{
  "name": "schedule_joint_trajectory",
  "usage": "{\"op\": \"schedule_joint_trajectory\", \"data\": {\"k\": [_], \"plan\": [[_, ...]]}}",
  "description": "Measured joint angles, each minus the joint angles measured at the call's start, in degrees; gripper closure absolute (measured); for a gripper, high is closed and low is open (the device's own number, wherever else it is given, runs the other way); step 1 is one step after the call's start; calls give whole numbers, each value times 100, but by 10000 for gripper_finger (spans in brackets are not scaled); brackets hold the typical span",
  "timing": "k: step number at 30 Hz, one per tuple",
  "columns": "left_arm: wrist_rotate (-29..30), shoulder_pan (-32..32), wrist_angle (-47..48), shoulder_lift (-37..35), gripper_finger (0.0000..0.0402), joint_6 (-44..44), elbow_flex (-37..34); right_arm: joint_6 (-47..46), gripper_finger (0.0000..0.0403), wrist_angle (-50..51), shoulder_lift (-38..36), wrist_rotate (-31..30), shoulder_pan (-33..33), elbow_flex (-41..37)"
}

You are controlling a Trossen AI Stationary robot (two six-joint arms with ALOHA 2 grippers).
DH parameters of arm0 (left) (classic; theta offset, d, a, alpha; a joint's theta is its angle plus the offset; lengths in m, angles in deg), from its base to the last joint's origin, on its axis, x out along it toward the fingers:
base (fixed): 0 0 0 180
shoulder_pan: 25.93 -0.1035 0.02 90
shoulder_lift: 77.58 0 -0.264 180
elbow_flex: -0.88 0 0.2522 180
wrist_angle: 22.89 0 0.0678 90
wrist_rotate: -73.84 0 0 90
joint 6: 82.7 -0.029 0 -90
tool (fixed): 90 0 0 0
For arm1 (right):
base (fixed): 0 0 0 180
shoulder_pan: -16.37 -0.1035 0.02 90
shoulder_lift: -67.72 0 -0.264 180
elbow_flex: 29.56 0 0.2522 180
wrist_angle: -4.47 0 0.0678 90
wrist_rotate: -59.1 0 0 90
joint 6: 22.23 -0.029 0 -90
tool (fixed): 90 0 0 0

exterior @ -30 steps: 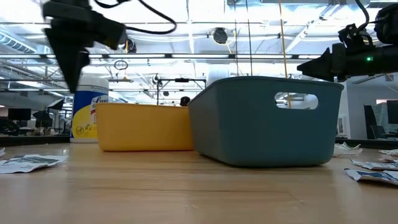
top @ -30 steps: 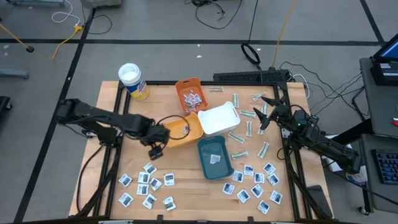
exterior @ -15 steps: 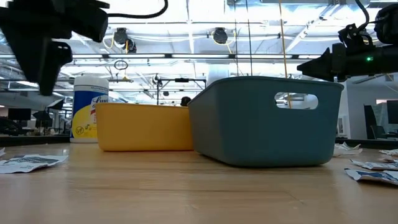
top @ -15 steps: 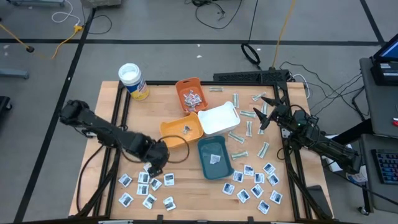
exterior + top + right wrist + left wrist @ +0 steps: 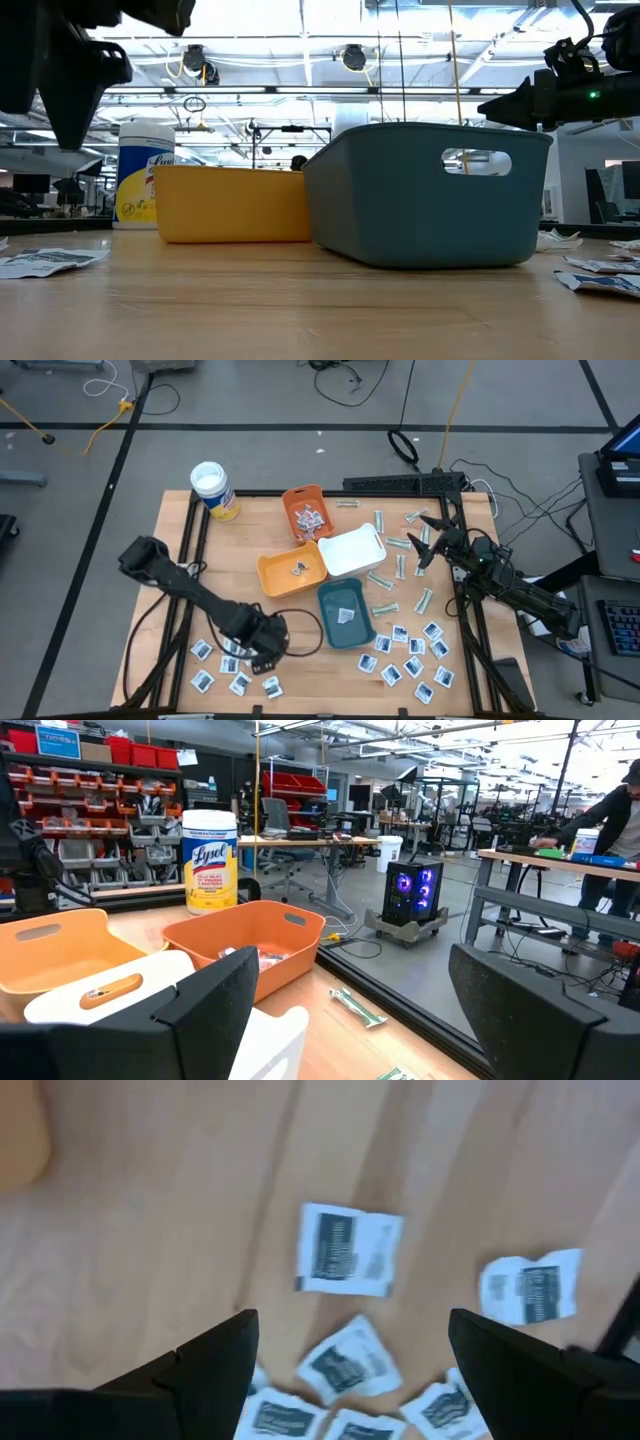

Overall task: Pick & Place First Aid Supplies
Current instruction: Put the black towelette pack into the yellow bin

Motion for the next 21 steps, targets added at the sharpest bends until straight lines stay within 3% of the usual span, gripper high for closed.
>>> {"op": "schedule_joint_trajectory", "data": {"k": [10, 21], "plan": [[-32, 155, -455, 818, 69, -33, 64, 0, 80, 1, -1, 0, 0, 0], [26, 146, -612, 1467, 69, -665, 80, 0, 80, 2, -1, 0, 1, 0]]}}
